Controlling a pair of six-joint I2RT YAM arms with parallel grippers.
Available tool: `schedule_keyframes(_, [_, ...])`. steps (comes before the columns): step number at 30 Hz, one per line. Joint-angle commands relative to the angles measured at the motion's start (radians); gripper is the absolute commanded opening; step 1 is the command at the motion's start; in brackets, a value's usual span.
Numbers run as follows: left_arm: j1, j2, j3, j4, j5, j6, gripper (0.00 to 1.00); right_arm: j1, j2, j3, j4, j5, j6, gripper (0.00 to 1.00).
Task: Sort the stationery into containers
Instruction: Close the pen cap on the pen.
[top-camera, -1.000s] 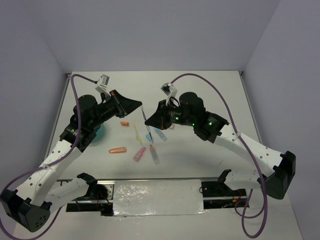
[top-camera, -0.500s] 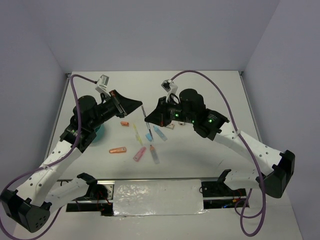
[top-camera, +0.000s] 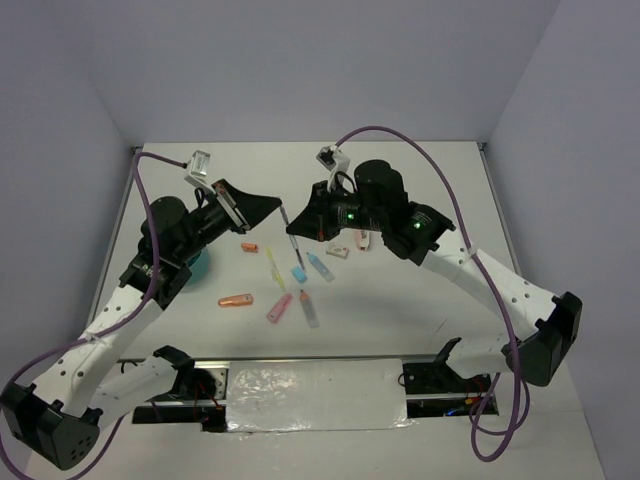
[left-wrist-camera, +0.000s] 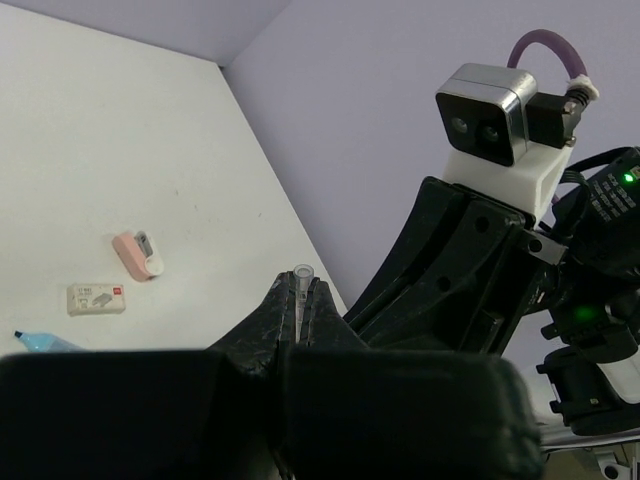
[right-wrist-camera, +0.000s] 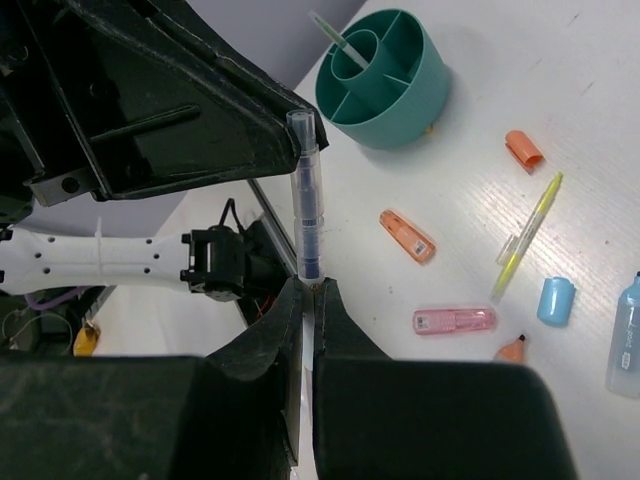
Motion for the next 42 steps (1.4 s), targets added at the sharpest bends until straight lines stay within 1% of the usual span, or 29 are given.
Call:
schedule_keyframes(1, [-0.013, -0.012, -0.057, -0.019, 0.131, 0.004, 0.0, -0.059, -0.004, 0.099, 0.146, 0.029, -0.006, 0.0])
schedule_keyframes(7, [-0.036, -0.006, -0.079, -0.006, 0.177, -0.001, 0.0, -0.068, 0.049, 0.174, 0.193, -0.003, -0.005, 0.0])
schedule_keyframes(11, [-0.067, 0.003, -0.069, -0.058, 0.187, 0.031, 0.0, -0.087, 0.072, 0.213, 0.207, -0.003, -0.008, 0.0])
schedule_keyframes(17, [-0.087, -0.023, -0.094, -0.103, 0.197, 0.042, 0.0, -0.117, 0.103, 0.282, 0.189, -0.011, -0.034, 0.0])
schedule_keyframes(23, [-0.136, -0.039, -0.115, -0.111, 0.174, 0.043, 0.0, -0.133, 0.152, 0.381, 0.163, -0.019, -0.051, 0.0])
schedule_keyframes(28, [-0.176, -0.067, -0.129, -0.172, 0.135, 0.045, 0.0, -0.142, 0.189, 0.44, 0.14, -0.017, -0.06, 0.0])
schedule_keyframes(30, [-0.176, -0.081, -0.109, -0.222, 0.073, 0.069, 0.0, -0.139, 0.209, 0.467, 0.124, -0.031, -0.071, 0.0])
schedule_keyframes(31, [-0.173, -0.095, -0.097, -0.262, 0.053, 0.089, 0.0, -0.137, 0.216, 0.47, 0.117, -0.084, -0.075, 0.0])
schedule_keyframes(32, [-0.173, -0.095, -0.053, -0.284, 0.003, 0.103, 0.0, -0.125, 0.221, 0.451, 0.115, -0.106, -0.1, 0.0])
schedule_keyframes(34, [-0.173, -0.076, 0.01, -0.336, -0.048, 0.134, 0.0, -0.111, 0.212, 0.406, 0.13, -0.155, -0.127, 0.0])
schedule_keyframes(35, [-0.173, -0.067, 0.076, -0.385, -0.077, 0.163, 0.0, -0.111, 0.203, 0.364, 0.129, -0.18, -0.147, 0.0])
schedule_keyframes(36, [-0.173, -0.055, 0.105, -0.401, -0.12, 0.178, 0.0, -0.105, 0.195, 0.34, 0.127, -0.183, -0.157, 0.0])
schedule_keyframes(39, [-0.173, -0.036, 0.206, -0.438, -0.186, 0.22, 0.0, -0.102, 0.16, 0.248, 0.158, -0.181, -0.172, 0.0])
schedule_keyframes(42, [-0.168, -0.006, 0.286, -0.448, -0.186, 0.244, 0.0, -0.096, 0.137, 0.205, 0.161, -0.235, -0.204, 0.0])
